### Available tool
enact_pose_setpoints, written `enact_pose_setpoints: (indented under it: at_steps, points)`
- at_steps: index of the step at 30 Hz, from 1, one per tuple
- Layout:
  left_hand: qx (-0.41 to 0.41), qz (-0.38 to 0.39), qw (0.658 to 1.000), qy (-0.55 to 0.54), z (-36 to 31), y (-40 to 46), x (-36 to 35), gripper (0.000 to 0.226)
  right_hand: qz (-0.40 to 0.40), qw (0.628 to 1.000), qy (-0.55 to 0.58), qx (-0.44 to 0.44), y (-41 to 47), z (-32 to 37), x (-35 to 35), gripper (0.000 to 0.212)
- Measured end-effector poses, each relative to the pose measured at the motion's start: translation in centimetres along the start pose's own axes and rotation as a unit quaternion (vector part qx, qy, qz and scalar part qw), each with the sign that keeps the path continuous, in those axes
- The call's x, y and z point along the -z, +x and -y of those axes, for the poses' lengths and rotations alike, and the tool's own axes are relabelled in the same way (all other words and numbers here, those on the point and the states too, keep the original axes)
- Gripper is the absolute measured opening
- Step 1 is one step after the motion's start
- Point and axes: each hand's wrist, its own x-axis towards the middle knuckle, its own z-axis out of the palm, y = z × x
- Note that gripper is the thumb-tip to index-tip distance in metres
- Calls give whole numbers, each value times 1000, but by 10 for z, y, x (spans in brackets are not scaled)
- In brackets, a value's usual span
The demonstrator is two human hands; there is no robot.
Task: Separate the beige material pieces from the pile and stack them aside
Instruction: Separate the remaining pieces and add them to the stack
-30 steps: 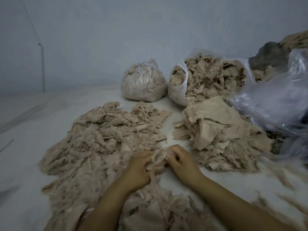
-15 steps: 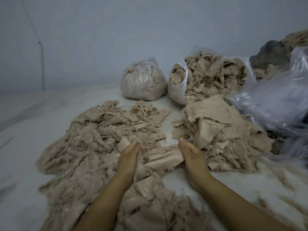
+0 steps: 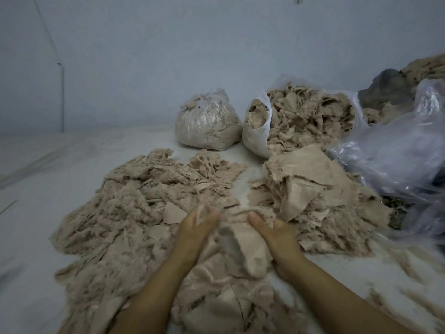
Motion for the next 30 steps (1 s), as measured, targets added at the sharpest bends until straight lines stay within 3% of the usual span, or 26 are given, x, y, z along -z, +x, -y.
enact_pose_setpoints:
  at_steps: [2, 3, 6, 9, 12, 14, 16, 18, 20, 22, 24, 25, 27, 30]
  points:
    - [-5, 104, 993, 63, 2, -7, -12, 60, 16, 994, -106, 23, -6, 0, -7, 52]
    - [-10, 117, 991, 69, 5, -8, -18, 56, 18, 991, -126, 29, -7, -1, -10, 57]
    - [21, 14, 998, -54, 2, -5, -23, 9, 10, 997, -78, 10, -5, 2, -8, 41]
    - [98, -16, 982, -158, 0, -2, -20, 24, 41, 997, -62, -5, -3, 3, -5, 22]
    - [118, -9, 968, -221, 2, -1, -19, 18, 60, 995, -75, -16, -4, 4, -3, 28]
    - [108, 21, 970, -217, 4, -2, -19, 13, 76, 994, -79, -27, -6, 6, -2, 33]
    - [94, 62, 986, -127, 3, -5, -19, 25, 82, 994, -71, -31, -7, 6, -2, 28]
    - [71, 23, 994, -77, 1, -6, -23, 4, 88, 993, -76, -29, -8, 7, -4, 25]
    - [96, -65, 984, -136, 1, -1, -21, 23, 82, 995, -49, -24, -8, 5, -7, 24]
    - [104, -116, 968, -195, 0, 6, -11, 26, 44, 999, -9, -7, -6, 5, -8, 27]
    - [113, -81, 966, -217, 3, 8, -8, 14, -2, 1000, 19, 17, -3, 7, -7, 20]
    - [112, -26, 970, -215, 3, 4, -12, 15, -13, 999, 37, 21, -2, 6, -6, 12]
    - [124, 64, 972, -189, 5, -1, -20, 44, -11, 998, 62, 7, 0, 2, -6, 9]
    - [126, 76, 972, -183, 6, -3, -24, 49, 9, 994, 107, -34, 2, -2, -2, 15]
